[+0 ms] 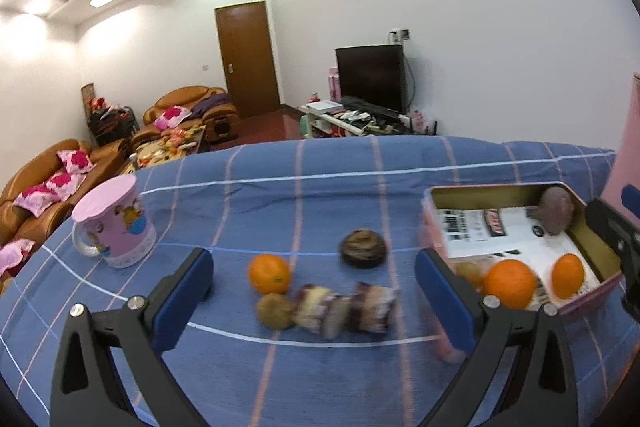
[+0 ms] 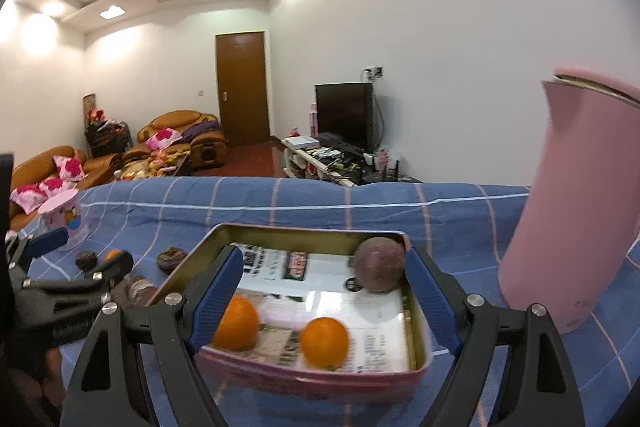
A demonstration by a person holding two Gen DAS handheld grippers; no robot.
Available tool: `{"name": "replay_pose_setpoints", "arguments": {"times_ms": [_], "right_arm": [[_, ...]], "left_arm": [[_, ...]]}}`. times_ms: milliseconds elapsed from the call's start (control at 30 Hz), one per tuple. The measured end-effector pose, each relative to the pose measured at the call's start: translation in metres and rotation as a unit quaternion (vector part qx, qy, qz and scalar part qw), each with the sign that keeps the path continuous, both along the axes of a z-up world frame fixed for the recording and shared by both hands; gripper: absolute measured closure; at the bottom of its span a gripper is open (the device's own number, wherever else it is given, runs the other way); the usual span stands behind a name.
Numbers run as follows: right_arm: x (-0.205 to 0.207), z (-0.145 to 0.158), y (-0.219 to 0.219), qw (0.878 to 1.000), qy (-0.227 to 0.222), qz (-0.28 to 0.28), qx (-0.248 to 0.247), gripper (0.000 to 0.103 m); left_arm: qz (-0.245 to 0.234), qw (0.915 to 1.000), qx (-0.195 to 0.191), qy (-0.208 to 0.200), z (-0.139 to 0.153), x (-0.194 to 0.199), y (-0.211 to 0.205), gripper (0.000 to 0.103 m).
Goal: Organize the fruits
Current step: 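Reach the right gripper to a cake roll on the bedspread and grasp it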
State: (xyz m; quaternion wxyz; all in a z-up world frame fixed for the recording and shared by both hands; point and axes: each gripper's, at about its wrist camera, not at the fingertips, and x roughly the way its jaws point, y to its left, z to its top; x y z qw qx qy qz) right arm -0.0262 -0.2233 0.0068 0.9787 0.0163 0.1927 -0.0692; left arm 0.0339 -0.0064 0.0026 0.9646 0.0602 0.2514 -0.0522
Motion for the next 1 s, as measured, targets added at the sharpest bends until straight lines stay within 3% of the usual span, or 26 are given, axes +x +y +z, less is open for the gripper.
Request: {"name": "replay_pose_setpoints", "arguments": {"times_ms": [333, 533, 733, 833, 1000], "right_arm": [[0.013, -0.005, 0.046, 0.998, 0.026, 0.065, -0.002, 0.019], [0.026, -0.006, 0.087, 0.991, 0.042, 0.127, -0.017, 0.02], [0.056, -0.013, 0.131, 0.971, 0.104, 0.192, -0.096, 0.033], [0.068, -0.02, 0.139, 0.959, 0.14, 0.217, -0.113, 0.044], [0.085, -0.033, 0.15, 0.936, 0.195, 0.255, -0.146, 0.045]], "left_arm": [[0.058, 0.9975, -0.037, 0.016, 0.006, 0.028, 0.06, 0.0], [0.089, 0.9959, -0.01, 0.013, 0.004, 0.039, 0.079, 0.0], [0.099, 0.9946, 0.03, 0.006, 0.007, 0.045, 0.088, 0.0], [0.093, 0.9946, 0.046, 0.011, 0.008, 0.046, 0.092, 0.0], [0.091, 0.9949, 0.036, 0.021, 0.009, 0.047, 0.1, 0.0]]}}
